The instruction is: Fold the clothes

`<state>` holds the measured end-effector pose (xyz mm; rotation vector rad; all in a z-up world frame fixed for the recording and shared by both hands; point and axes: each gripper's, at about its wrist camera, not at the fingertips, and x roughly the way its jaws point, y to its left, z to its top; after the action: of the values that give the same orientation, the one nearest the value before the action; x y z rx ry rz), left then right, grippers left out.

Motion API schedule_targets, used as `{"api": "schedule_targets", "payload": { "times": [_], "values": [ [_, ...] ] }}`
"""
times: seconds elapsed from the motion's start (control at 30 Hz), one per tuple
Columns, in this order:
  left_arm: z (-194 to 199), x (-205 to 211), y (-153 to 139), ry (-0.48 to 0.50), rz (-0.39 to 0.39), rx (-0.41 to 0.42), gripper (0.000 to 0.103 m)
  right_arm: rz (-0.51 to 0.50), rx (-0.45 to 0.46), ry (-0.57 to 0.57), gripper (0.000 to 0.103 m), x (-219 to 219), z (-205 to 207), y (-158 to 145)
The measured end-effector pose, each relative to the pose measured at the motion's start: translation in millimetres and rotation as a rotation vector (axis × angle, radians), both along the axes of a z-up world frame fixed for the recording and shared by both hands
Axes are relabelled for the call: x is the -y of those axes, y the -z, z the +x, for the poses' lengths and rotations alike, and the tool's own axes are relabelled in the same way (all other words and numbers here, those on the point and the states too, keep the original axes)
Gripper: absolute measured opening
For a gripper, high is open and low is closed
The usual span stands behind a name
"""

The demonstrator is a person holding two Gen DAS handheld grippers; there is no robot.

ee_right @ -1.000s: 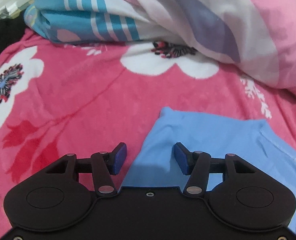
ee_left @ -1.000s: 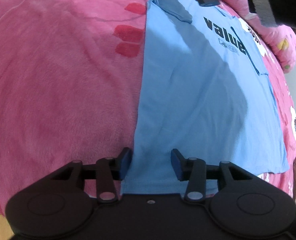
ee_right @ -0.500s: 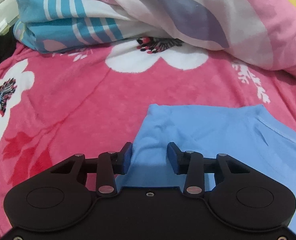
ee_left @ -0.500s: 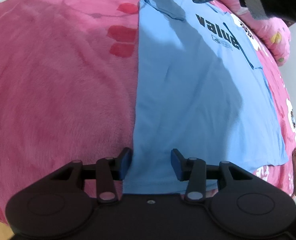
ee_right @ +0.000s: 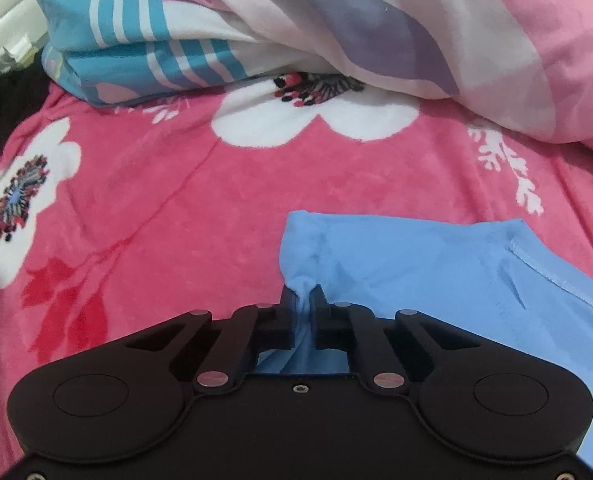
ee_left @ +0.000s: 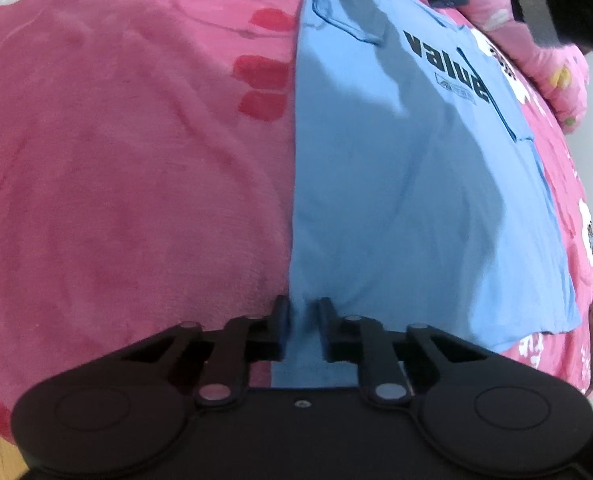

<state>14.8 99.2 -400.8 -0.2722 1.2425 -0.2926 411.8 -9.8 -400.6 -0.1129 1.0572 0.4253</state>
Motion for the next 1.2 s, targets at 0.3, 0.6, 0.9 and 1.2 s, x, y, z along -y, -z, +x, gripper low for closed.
{"api": "schedule_targets", "payload": {
  "times": [0.3,0.6,0.9,1.2],
  "values": [
    [-10,31,-35,0.067,-0.004,0.092,0.004,0.097,-0.01,0.021,0.006,32,-1,-21],
    [-19,77,-58,0.138,-0.023,0.154,0.004,0.116,-0.001,0.026,0.006,83,3,-49],
    [-20,121,-69,0.197,-0.096,0.186,0.004,0.169,-0.02,0.062,0.006,134,6,-57],
    [-19,164,-77,0.278,-0.151,0.213,0.004,0.241,-0.021,0.108,0.006,175,2,-61]
  ]
}}
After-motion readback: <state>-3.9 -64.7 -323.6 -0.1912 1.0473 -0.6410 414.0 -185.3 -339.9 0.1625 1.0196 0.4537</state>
